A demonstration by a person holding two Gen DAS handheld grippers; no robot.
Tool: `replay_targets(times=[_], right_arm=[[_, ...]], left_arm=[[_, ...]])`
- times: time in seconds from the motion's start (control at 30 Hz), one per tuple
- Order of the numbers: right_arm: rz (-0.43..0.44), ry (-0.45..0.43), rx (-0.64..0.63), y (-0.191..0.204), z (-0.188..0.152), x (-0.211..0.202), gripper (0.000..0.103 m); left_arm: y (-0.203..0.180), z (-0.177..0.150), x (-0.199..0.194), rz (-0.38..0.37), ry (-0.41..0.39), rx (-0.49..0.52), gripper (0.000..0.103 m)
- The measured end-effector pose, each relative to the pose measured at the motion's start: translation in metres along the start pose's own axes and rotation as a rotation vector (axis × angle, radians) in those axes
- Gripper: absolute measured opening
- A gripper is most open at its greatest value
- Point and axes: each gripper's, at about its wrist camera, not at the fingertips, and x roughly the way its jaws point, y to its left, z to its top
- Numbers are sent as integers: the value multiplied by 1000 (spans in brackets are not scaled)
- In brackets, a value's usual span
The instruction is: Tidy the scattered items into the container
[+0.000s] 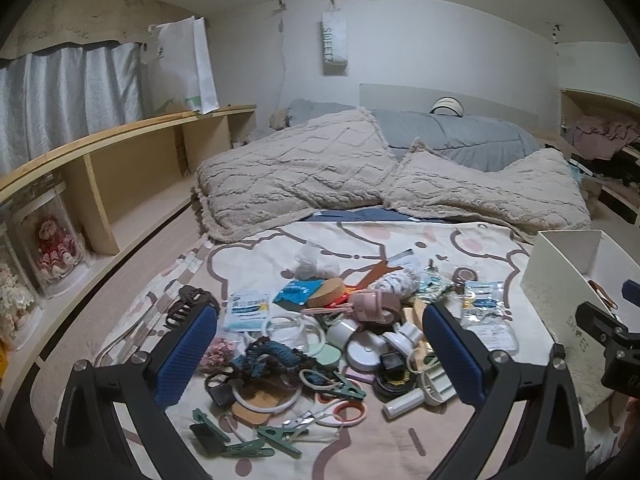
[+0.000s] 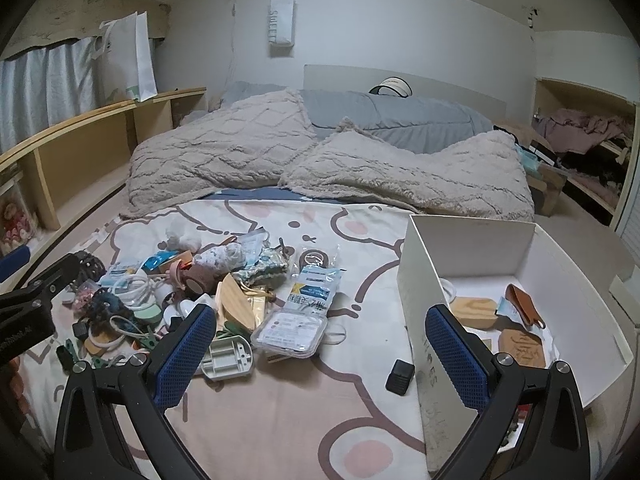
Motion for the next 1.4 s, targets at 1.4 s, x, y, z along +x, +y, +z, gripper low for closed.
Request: replay_targets(times=[1.4], right_arm=[[146, 236, -8, 42, -59, 96, 103]], left_arm=[[90, -56, 44, 168, 231, -159, 103]])
